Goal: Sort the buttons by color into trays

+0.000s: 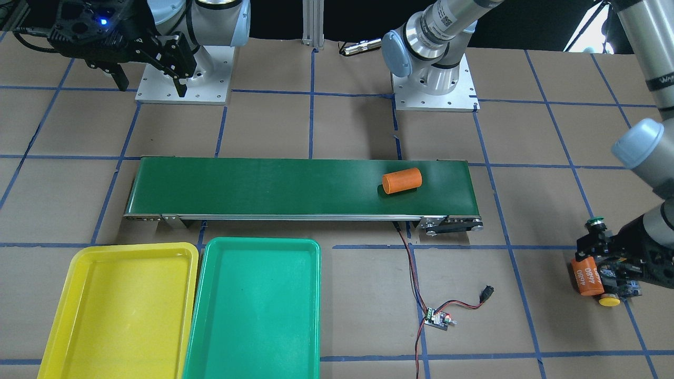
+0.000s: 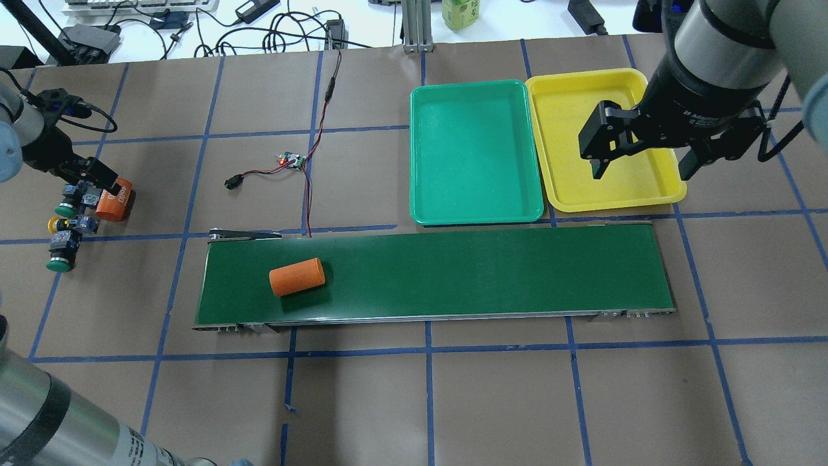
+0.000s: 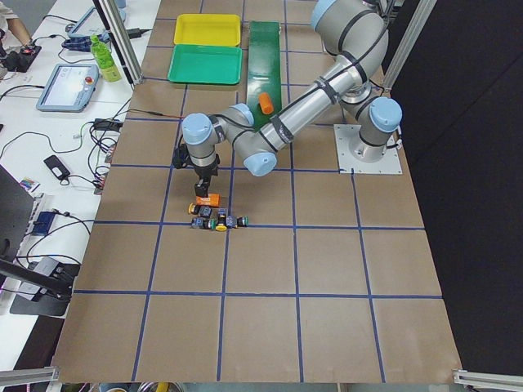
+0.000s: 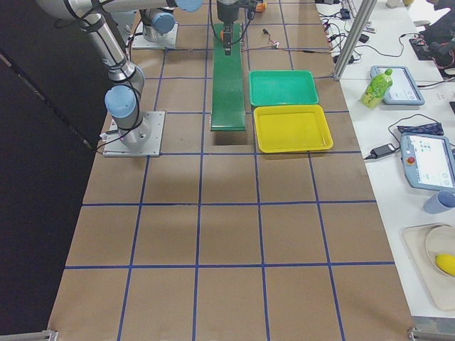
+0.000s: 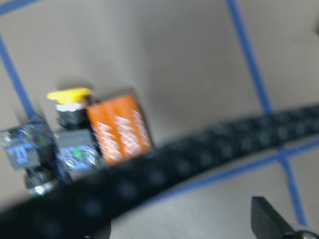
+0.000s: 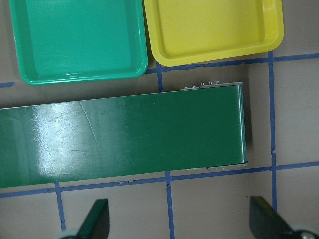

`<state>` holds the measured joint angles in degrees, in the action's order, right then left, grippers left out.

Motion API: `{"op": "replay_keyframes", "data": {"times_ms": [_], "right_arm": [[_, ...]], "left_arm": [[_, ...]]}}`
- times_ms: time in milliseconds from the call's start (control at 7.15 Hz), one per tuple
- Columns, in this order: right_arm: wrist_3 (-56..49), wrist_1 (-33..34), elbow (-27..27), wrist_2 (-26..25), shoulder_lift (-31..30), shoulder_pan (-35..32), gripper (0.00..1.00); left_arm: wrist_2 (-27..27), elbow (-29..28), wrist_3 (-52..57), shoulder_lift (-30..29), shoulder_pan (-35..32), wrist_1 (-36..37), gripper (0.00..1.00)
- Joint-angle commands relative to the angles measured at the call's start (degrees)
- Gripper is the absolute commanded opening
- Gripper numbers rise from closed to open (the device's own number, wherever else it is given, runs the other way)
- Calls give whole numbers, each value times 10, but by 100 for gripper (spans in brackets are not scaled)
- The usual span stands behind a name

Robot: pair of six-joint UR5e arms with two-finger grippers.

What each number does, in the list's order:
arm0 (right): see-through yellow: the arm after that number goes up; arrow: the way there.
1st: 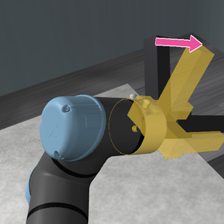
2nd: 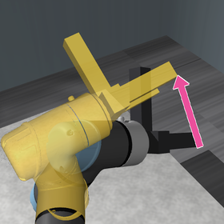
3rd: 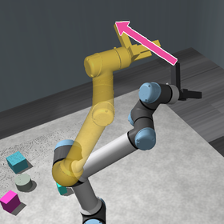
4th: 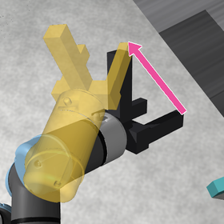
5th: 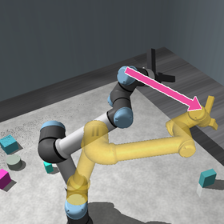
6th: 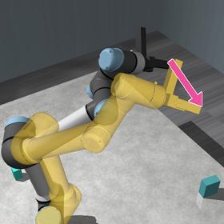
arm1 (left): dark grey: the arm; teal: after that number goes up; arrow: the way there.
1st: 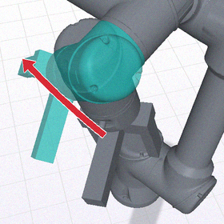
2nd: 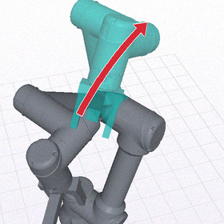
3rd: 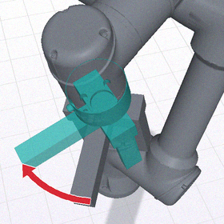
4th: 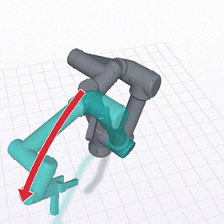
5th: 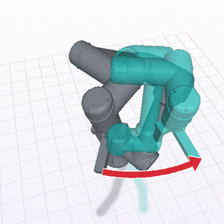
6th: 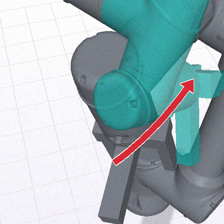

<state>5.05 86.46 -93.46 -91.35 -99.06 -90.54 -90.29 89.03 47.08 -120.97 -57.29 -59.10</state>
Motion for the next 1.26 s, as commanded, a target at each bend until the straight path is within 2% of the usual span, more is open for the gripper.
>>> {"op": "replay_keyframes", "data": {"times_ms": [0,140,280,419,559,699,1119], "right_arm": [[-2,-9,-3,-1,0,0,100],[-2,-2,-11,1,0,4,100],[-1,-2,-12,1,0,5,100],[0,-2,-12,1,0,5,100],[0,-2,-13,1,1,5,100],[0,-4,-13,1,1,5,100],[0,1,-40,1,-1,5,100]], "left_arm": [[-1,10,-57,-33,1,24,100],[0,16,-62,-39,1,24,100],[0,18,-61,-46,1,24,93],[-1,18,-59,-51,1,24,56],[-1,11,-63,-47,1,23,12],[-2,13,-64,-38,1,23,0],[0,28,-90,21,-34,-19,0]]}}
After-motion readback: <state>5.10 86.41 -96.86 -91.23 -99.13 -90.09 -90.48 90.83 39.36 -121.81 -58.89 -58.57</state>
